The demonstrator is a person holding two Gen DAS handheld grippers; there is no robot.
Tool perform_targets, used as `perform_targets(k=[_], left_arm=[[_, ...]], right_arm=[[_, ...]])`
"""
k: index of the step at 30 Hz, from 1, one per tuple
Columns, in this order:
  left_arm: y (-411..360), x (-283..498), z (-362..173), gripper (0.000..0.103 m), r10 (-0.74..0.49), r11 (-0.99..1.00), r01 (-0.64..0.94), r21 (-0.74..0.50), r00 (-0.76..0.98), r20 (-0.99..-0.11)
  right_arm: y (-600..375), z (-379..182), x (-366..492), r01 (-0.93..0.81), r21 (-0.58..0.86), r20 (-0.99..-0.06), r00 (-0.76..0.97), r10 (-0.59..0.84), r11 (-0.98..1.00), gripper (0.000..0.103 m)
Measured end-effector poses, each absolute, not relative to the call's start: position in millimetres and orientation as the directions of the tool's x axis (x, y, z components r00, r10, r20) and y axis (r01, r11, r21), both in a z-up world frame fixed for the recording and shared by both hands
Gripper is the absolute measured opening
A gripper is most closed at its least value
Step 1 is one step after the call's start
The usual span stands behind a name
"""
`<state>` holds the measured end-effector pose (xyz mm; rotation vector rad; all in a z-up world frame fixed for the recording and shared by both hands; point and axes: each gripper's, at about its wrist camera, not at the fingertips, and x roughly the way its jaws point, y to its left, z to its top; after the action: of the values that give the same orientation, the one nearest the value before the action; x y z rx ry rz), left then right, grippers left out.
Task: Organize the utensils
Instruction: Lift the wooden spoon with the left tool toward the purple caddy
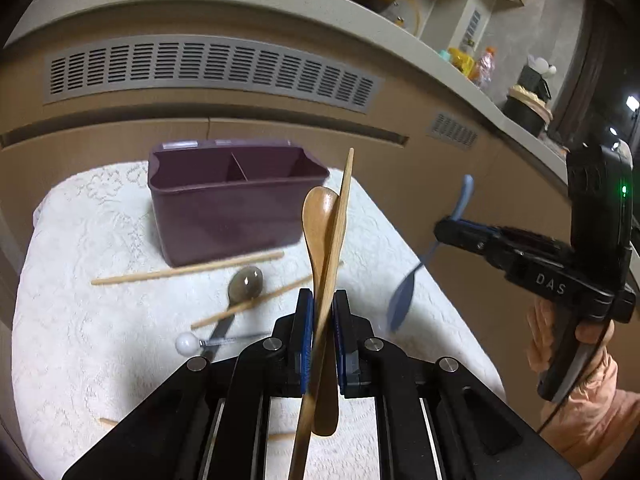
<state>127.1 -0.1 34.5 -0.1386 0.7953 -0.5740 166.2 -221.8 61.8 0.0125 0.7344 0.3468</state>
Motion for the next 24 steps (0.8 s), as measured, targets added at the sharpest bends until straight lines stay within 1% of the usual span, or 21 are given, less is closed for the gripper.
perform_targets(k=[1, 4, 5, 7, 10, 13, 15, 16, 17, 19, 22, 24], left_arm=[[4, 126, 33, 0.01, -0.528, 0.843, 0.428, -0.326, 0.544, -0.652], [-2, 131, -1, 0.01, -0.469, 0.871, 0.393, -0.295, 0.486, -0.738], [-4, 133, -14, 0.01, -0.452, 0.875, 0.388, -0.289, 0.443, -0.774], [-8, 136, -33, 0.01, -0.434, 0.881, 0.368, -0.296, 0.385, -0.814], [-16, 141, -52, 0.012, -0.392, 0.893, 0.368, -0.26, 0.349, -0.851], [-25, 148, -51, 0.014, -0.375, 0.89, 0.395, -0.227, 0.352, -0.858], [-34, 156, -45, 0.02, -0.358, 0.885, 0.422, -0.196, 0.35, -0.865], [-37, 160, -45, 0.03, -0.352, 0.883, 0.43, -0.187, 0.344, -0.87], [-41, 163, -45, 0.037, -0.347, 0.88, 0.439, -0.181, 0.335, -0.876], [-49, 170, -44, 0.042, -0.343, 0.87, 0.463, -0.169, 0.323, -0.882], [-61, 176, -45, 0.053, -0.32, 0.855, 0.501, -0.135, 0.305, -0.897], [-69, 180, -49, 0.053, -0.287, 0.852, 0.515, -0.098, 0.303, -0.909]], right_arm=[[-219, 61, 165, -0.313, 0.129, -0.658, 0.683, 0.317, 0.941, 0.01], [-212, 54, 160, -0.328, 0.12, -0.672, 0.668, 0.319, 0.937, 0.01], [-210, 50, 159, -0.331, 0.12, -0.679, 0.661, 0.321, 0.936, 0.01], [-208, 43, 159, -0.334, 0.124, -0.693, 0.645, 0.322, 0.934, 0.01], [-209, 37, 161, -0.329, 0.137, -0.704, 0.632, 0.326, 0.934, 0.01], [-211, 35, 162, -0.327, 0.146, -0.704, 0.629, 0.33, 0.934, 0.01], [-212, 35, 162, -0.328, 0.148, -0.703, 0.628, 0.332, 0.933, 0.01], [-213, 35, 163, -0.327, 0.15, -0.703, 0.628, 0.333, 0.933, 0.01], [-213, 35, 163, -0.326, 0.153, -0.703, 0.628, 0.335, 0.933, 0.01], [-214, 34, 163, -0.326, 0.158, -0.703, 0.626, 0.338, 0.932, 0.01], [-215, 32, 163, -0.325, 0.157, -0.707, 0.623, 0.336, 0.933, 0.01], [-216, 32, 163, -0.32, 0.158, -0.707, 0.623, 0.333, 0.934, 0.01]])
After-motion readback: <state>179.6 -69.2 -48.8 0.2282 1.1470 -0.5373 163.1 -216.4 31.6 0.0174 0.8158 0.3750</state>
